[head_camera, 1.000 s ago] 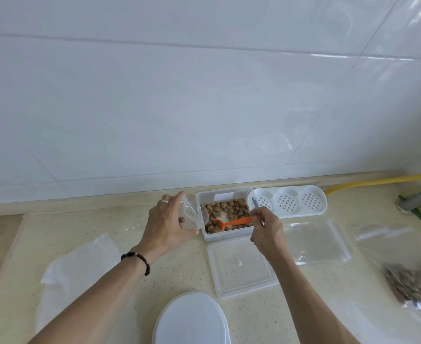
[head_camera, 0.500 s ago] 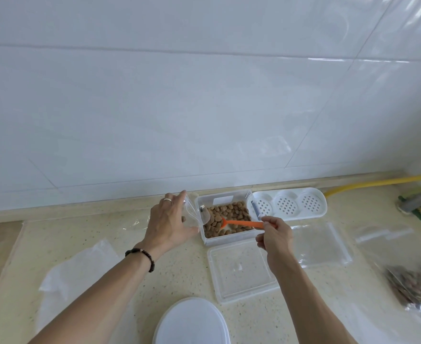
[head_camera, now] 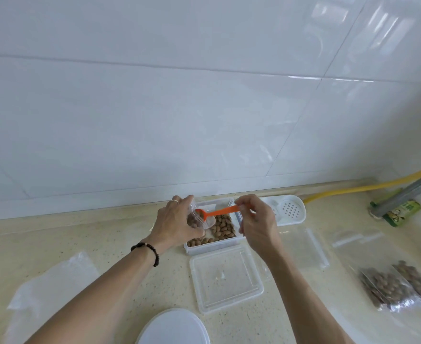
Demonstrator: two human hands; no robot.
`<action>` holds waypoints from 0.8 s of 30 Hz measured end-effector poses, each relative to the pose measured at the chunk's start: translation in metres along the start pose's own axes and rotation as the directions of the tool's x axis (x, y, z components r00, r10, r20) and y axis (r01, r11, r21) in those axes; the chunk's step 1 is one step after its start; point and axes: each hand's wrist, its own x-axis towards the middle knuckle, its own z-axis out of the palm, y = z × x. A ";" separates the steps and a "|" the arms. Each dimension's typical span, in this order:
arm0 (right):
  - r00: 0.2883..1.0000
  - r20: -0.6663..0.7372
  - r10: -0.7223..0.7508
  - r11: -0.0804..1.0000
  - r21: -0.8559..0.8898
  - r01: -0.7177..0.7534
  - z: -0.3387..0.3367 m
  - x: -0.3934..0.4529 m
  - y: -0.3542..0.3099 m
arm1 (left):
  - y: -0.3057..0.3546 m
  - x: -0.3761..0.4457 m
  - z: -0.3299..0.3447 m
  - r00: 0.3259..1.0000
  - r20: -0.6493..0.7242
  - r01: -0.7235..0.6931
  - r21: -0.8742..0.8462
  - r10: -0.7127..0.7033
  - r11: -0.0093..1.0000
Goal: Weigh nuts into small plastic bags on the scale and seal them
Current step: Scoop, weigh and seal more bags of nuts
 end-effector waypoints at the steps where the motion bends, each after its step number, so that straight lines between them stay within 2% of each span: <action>1: 0.996 0.042 -0.075 0.995 -0.063 0.077 0.001 -0.002 -0.001 | 0.001 0.000 0.000 1.000 0.001 0.003 -0.028 -0.003 1.000; 3: 0.986 0.057 -0.158 0.979 -0.121 0.164 0.001 -0.003 -0.002 | 0.000 -0.001 0.001 1.000 -0.006 0.012 -0.072 -0.012 0.997; 7: 0.978 0.034 -0.205 0.970 -0.127 0.207 -0.003 -0.003 -0.008 | -0.003 -0.002 0.003 0.999 -0.024 0.027 -0.124 -0.031 0.992; 12: 0.995 -0.046 -0.092 0.996 -0.019 0.091 -0.015 0.002 -0.003 | -0.005 -0.004 0.005 0.997 -0.066 0.024 -0.079 -0.029 0.997; 16: 0.986 -0.153 0.066 0.992 0.117 -0.048 -0.021 0.007 0.017 | -0.011 -0.009 0.004 0.996 -0.081 0.040 -0.033 -0.042 0.999; 20: 0.966 -0.222 0.135 0.987 -0.059 -0.152 -0.012 0.006 0.047 | -0.020 -0.018 0.002 0.994 -0.105 0.041 0.010 -0.039 0.999; 24: 0.979 -0.145 0.144 0.965 -0.198 -0.171 0.010 -0.002 0.060 | -0.033 -0.030 0.003 0.993 -0.113 0.020 0.048 -0.014 0.999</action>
